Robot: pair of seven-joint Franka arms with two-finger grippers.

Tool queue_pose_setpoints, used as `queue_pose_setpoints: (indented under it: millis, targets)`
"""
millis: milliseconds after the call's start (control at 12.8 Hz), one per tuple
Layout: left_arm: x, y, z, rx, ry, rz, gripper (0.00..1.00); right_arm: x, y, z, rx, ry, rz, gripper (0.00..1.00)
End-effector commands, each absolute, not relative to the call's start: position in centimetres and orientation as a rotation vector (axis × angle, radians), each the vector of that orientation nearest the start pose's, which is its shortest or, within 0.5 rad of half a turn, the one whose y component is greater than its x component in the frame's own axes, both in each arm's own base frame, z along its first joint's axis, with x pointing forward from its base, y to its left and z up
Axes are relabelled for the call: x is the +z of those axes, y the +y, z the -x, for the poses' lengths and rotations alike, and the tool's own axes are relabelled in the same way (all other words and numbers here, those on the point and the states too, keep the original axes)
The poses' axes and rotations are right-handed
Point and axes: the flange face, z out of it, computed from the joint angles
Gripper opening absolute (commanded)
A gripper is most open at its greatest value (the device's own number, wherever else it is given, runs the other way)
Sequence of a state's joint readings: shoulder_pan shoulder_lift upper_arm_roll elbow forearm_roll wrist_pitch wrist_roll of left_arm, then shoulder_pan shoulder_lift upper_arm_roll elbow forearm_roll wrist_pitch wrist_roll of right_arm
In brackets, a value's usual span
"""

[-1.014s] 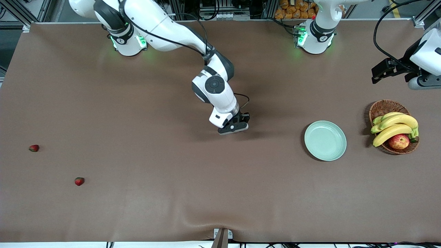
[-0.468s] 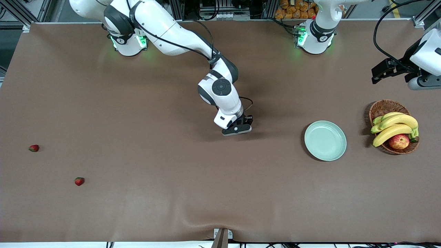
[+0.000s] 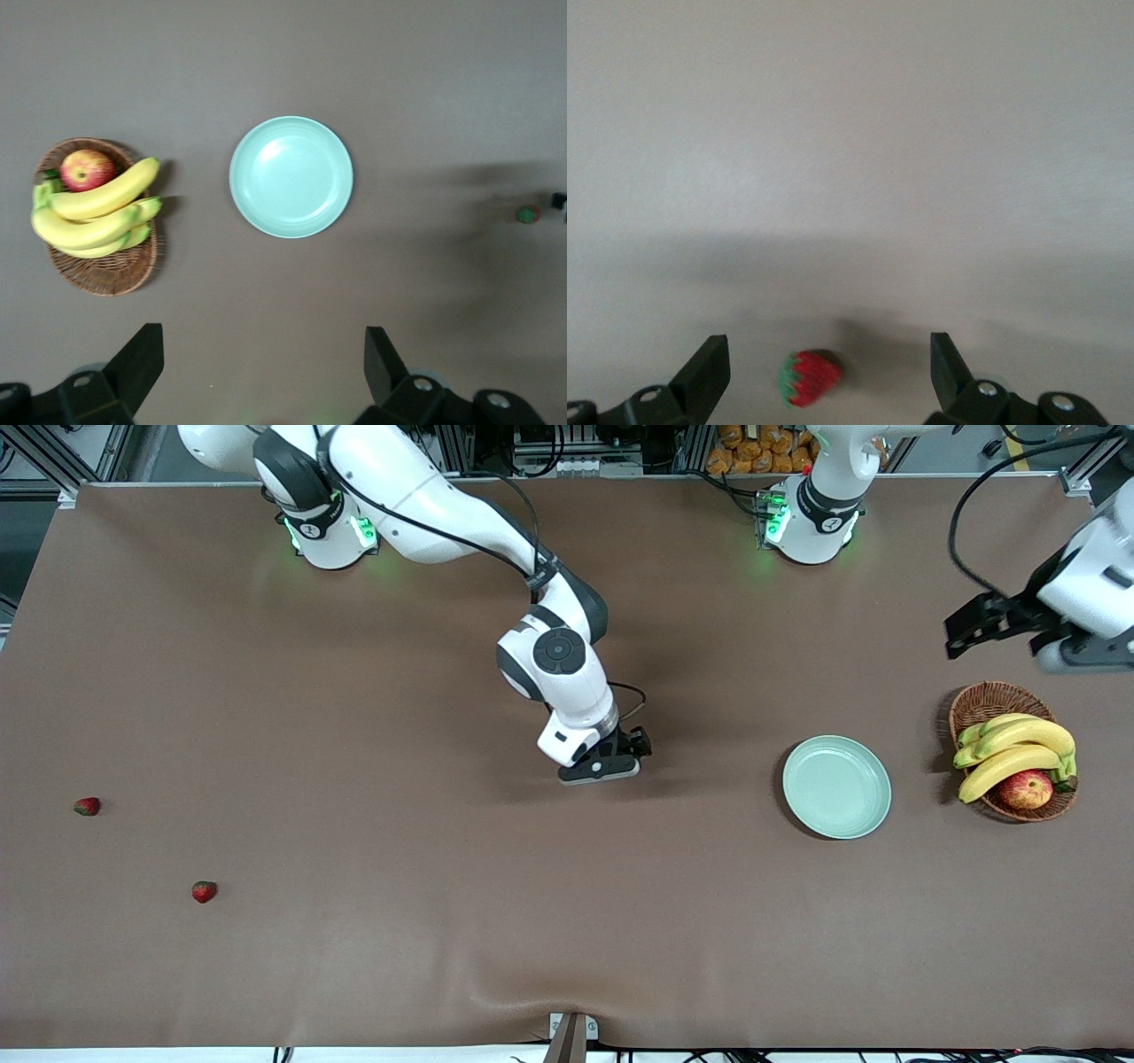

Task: Collect all strawberries into plate
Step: 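Release the strawberry with the right gripper while the left gripper approaches, then grasp the strawberry with the left gripper while the right gripper returns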

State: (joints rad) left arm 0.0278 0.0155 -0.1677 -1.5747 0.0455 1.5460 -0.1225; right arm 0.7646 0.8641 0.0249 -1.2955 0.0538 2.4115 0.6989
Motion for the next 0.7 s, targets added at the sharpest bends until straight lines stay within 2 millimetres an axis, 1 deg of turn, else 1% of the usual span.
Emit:
queue_pose_setpoints:
  millis: [0, 78, 234, 390, 468, 546, 624]
  targets:
    - [58.0, -12.1, -56.7, 0.089, -0.026, 3.114, 1.0, 30.4, 49.3, -57.4, -0.134, -0.049, 2.982, 1.0]
    - [56.4, -14.3, -57.0, 0.107, -0.08, 3.117, 1.0, 32.0, 46.4, -58.9, -0.089, -0.079, 3.013, 1.0]
    - [52.1, -18.7, -57.5, 0.121, -0.263, 3.122, 1.0, 34.7, 40.4, -61.2, 0.008, -0.15, 3.063, 1.0]
    - [47.9, -24.0, -57.6, 0.13, -0.426, 3.12, 1.0, 36.5, 33.7, -62.1, 0.087, -0.166, 3.094, 1.0]
    - [45.7, -26.4, -57.6, 0.142, -0.542, 3.111, 1.0, 37.7, 30.0, -62.4, 0.106, -0.162, 3.1, 1.0]
    - [43.7, -28.9, -57.6, 0.148, -0.702, 3.09, 1.0, 38.5, 25.2, -63.2, 0.134, -0.122, 3.105, 1.0]
    - [41.3, -31.6, -57.4, 0.153, -0.911, 3.047, 1.0, 38.9, 20.6, -63.9, 0.174, -0.126, 3.105, 1.0]
